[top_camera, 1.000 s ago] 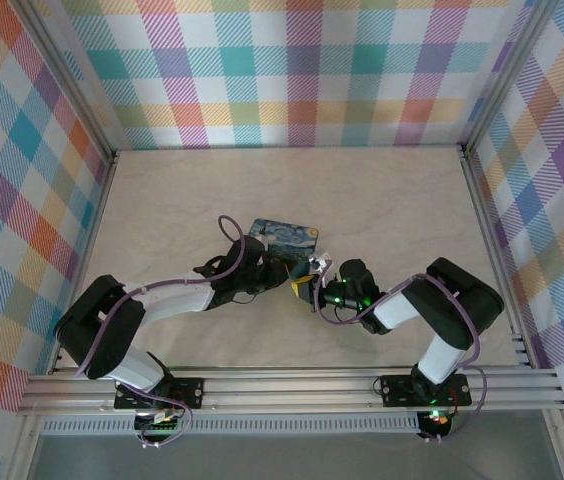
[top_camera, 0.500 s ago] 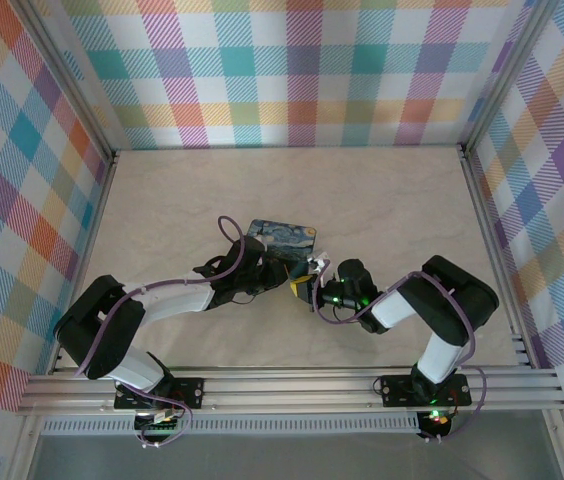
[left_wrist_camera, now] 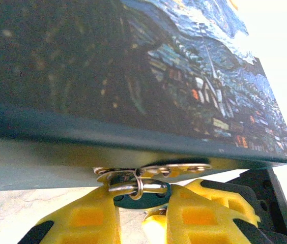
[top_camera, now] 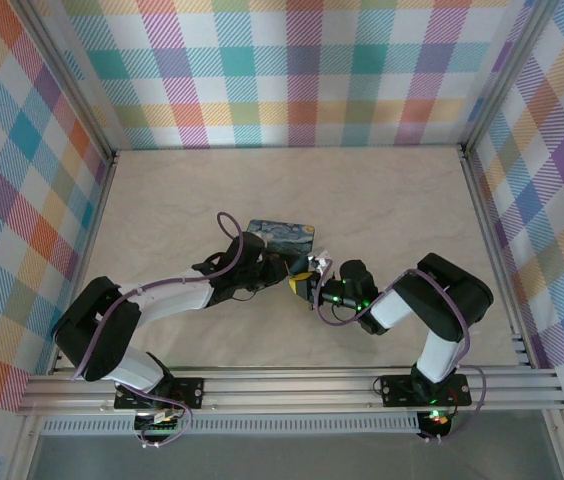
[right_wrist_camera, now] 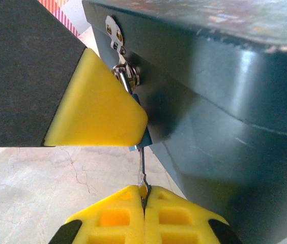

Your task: Unlock the padlock with the key

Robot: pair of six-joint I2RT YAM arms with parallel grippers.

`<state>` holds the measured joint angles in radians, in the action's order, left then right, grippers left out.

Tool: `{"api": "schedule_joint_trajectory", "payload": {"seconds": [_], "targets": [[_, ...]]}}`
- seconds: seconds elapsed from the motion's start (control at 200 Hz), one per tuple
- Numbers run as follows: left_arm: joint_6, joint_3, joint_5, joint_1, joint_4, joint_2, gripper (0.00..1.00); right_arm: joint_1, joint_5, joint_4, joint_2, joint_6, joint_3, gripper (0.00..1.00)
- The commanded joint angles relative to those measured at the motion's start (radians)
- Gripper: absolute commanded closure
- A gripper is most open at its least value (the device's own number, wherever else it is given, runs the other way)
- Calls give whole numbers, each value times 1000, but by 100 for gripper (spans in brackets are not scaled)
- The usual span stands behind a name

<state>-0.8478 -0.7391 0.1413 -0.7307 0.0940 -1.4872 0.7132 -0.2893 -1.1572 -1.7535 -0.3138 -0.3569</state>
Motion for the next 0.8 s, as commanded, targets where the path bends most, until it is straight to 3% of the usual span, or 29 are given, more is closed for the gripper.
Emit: {"api": "schedule_joint_trajectory", "payload": {"seconds": [0.0, 0.795], "targets": [[19, -41, 72, -9, -14, 27, 82, 5, 0, -106, -2, -5, 8, 100], [28, -56, 98, -10, -40, 29, 82, -27, 9, -217, -18, 14, 47, 100]]}}
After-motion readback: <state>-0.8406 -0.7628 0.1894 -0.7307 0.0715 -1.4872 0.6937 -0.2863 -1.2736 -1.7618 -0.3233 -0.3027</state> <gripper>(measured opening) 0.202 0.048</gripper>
